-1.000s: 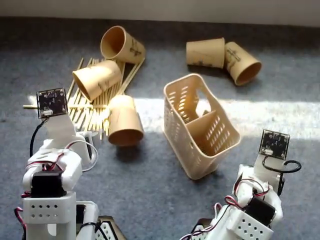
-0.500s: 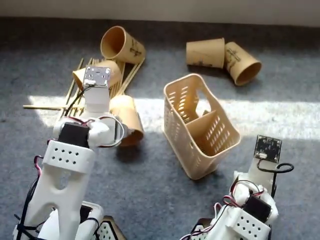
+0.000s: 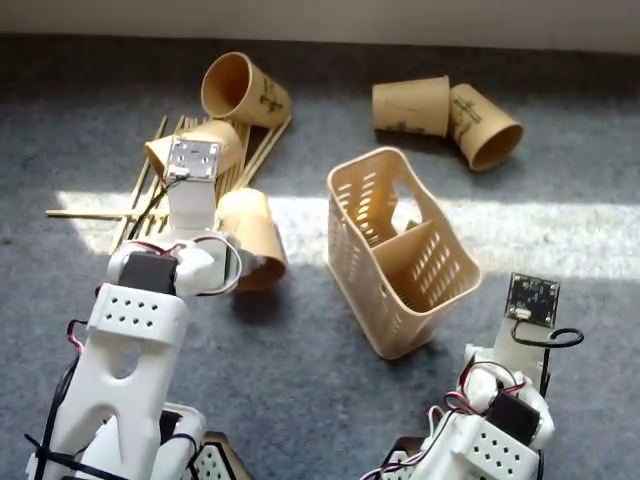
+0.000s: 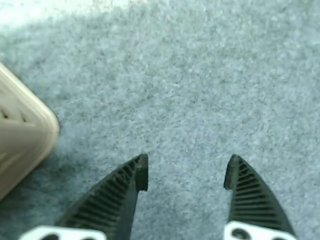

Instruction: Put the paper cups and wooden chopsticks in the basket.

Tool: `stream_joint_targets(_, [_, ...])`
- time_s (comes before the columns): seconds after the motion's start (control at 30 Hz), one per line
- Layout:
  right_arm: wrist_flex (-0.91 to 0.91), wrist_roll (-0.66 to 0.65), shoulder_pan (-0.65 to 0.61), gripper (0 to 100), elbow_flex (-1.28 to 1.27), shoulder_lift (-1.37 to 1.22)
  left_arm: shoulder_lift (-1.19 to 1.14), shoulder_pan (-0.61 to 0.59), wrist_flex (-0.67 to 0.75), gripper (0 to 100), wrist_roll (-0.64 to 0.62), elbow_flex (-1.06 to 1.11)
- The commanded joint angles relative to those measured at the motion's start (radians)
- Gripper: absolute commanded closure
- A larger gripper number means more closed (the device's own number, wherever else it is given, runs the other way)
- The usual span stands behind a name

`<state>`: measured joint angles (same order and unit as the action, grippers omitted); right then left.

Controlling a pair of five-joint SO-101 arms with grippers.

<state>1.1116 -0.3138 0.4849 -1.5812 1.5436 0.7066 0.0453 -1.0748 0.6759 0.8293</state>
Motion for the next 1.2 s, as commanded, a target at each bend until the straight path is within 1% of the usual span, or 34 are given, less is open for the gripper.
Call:
stream_joint_targets(0.0, [-0.024, -0.011, -0.012, 74.9, 0.004, 0.008, -0.002, -0.048, 0.043, 73, 0.046, -0.004])
stream_joint_targets(0.33, [-0.024, -0.011, -0.012, 74.9, 0.002, 0.008, -0.004, -0.061, 0.077, 73, 0.054, 0.001])
stream_joint_targets(0.6, [-0.022, -0.011, -0.012, 74.9, 0.001, 0.008, -0.004, -0.007, 0.255, 73, 0.054, 0.171])
stream_joint_targets(0.8, [-0.022, -0.011, -0.013, 74.9, 0.001, 0.008, -0.004, -0.012, 0.293, 73, 0.054, 0.197])
stream_joint_targets(0.97, [-0.022, -0.011, -0.013, 74.9, 0.001, 0.008, -0.041, -0.058, 0.422, 73, 0.054, 0.211])
stream_joint_targets(1.17, [-0.021, -0.011, -0.013, 74.9, 0.001, 0.008, -0.272, -0.117, 0.649, 74, 0.049, 0.211])
